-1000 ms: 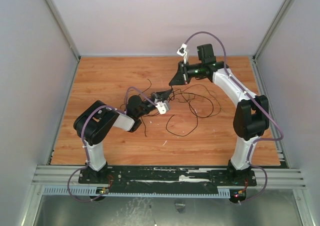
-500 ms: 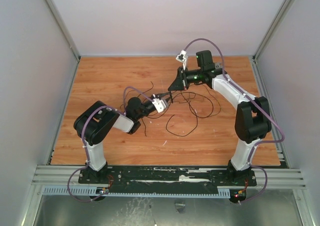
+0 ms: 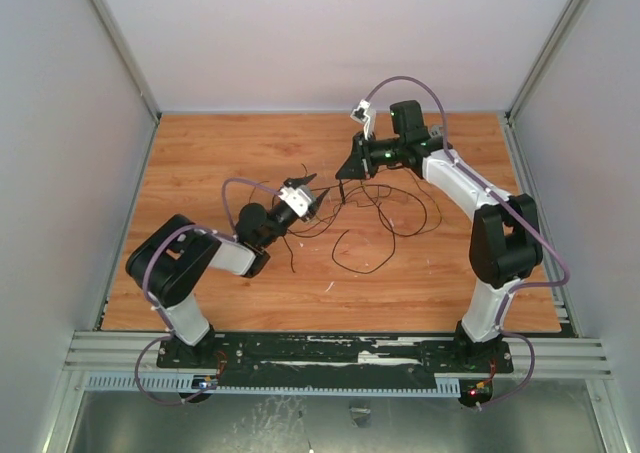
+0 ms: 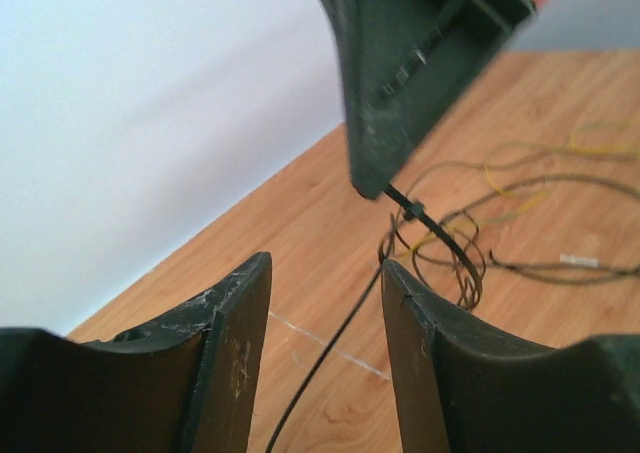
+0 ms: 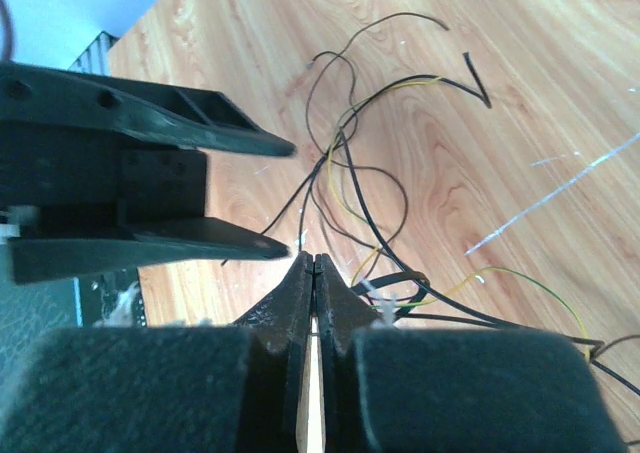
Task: Zip-tie the wires
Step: Tie the cable at the center of the board.
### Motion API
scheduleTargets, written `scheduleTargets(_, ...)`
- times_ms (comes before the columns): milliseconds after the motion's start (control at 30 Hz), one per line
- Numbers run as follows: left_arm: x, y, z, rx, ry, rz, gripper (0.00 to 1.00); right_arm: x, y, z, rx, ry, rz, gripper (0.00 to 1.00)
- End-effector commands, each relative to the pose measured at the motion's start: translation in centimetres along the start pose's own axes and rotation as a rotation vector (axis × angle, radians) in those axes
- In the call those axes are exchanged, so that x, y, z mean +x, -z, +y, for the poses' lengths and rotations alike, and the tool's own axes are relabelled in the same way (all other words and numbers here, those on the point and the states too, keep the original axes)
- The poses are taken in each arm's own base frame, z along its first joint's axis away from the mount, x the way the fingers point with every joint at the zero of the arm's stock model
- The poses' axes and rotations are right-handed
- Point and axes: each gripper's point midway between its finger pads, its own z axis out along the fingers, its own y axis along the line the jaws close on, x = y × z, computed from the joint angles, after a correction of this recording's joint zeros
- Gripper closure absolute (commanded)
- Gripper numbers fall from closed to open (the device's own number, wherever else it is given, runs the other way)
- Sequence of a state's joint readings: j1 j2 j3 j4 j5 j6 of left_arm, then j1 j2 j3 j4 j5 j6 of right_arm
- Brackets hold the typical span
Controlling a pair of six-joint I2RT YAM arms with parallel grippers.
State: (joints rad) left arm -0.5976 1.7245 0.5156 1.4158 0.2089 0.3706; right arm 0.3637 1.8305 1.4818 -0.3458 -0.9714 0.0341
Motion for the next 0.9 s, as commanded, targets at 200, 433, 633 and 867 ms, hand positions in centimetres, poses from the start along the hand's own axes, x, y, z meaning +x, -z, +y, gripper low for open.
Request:
scheduleTargets(200,-4.1,0.1,3.4,-0.224,0.373,0.015,0.49,-3.1,0.4,-0.3,0.235,0.035,-0.111,1.00)
scheduleTargets(433,-4.3,0.2,0.5,-0.161,0.457,0.066,0.52,-4.0,0.7,-1.4,0.389,-0.010,-0.173,1.00)
scheduleTargets(633,-4.1,-0.5,-1.5,-0.110,0.504,0.075,0.53,-4.4,0.9,-1.3,0.430,-0.044,-0.214,1.00)
scheduleTargets(867,-4.7,-2.2,-1.6,-0.097,0.543,0.055,0.68,-4.0,0.6,-1.1,0.432,-0.046,-0.199,1.00)
